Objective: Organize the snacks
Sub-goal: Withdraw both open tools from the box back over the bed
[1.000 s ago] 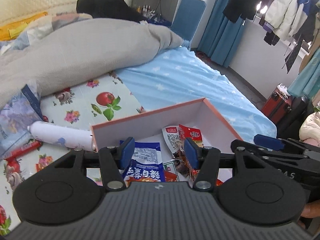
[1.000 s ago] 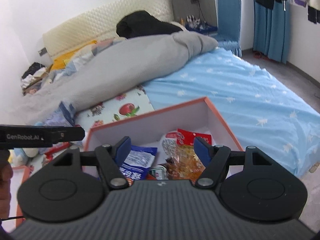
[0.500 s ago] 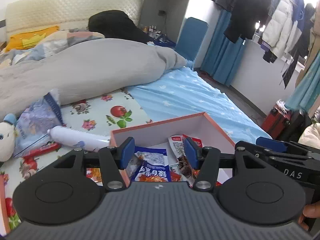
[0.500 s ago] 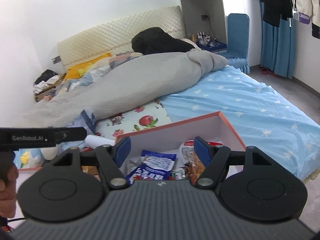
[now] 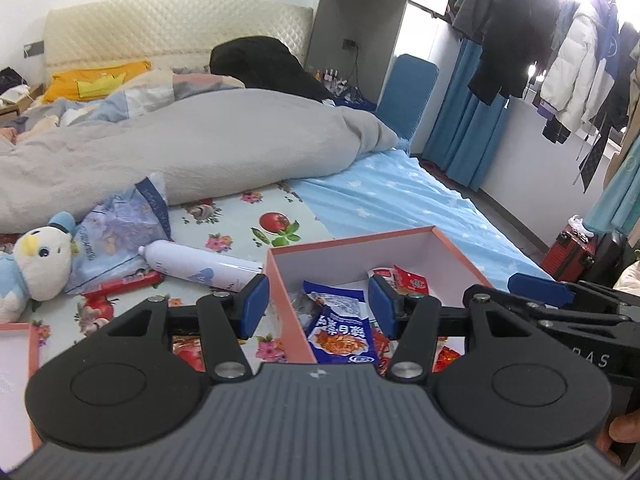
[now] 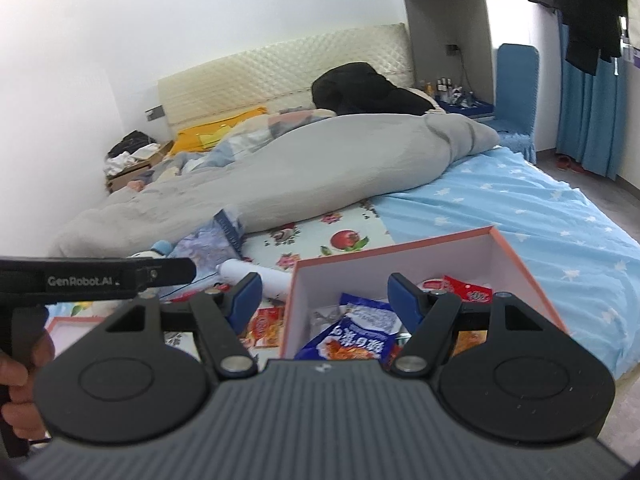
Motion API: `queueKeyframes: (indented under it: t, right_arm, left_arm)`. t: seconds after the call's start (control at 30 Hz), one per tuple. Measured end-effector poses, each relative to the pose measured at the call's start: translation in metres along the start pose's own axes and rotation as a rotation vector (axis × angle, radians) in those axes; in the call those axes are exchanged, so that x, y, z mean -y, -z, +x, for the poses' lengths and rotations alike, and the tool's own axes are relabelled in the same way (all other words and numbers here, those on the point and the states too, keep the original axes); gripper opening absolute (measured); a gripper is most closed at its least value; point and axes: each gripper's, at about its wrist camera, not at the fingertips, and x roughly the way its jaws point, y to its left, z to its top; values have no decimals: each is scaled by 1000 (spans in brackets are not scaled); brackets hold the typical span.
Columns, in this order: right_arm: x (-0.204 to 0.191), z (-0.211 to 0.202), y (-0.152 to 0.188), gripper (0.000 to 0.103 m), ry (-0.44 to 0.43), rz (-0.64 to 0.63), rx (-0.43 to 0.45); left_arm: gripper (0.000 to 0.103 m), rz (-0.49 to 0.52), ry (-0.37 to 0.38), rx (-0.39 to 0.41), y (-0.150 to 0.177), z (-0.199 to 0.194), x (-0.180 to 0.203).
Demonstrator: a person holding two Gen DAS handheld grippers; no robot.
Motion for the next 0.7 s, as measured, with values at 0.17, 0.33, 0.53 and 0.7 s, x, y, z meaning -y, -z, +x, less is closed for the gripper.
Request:
queueKeyframes:
  t: [0.17, 0.33, 0.53, 0.7]
  right_arm:
    - [-14, -2, 13, 71, -9, -18, -9]
    - [-28, 0, 24, 71, -37, -9, -9]
    - [-47, 7, 37, 71, -68, -40, -39]
    - [-59, 5, 49, 71, -94, -68, -54]
  left_arm:
    - [61, -13, -13, 4, 17, -12, -11]
    - [62, -51, -39, -5, 34, -19, -32]
    - [63, -92, -87, -7, 53, -29, -55]
    - [63, -123, -102, 5, 69, -38, -67]
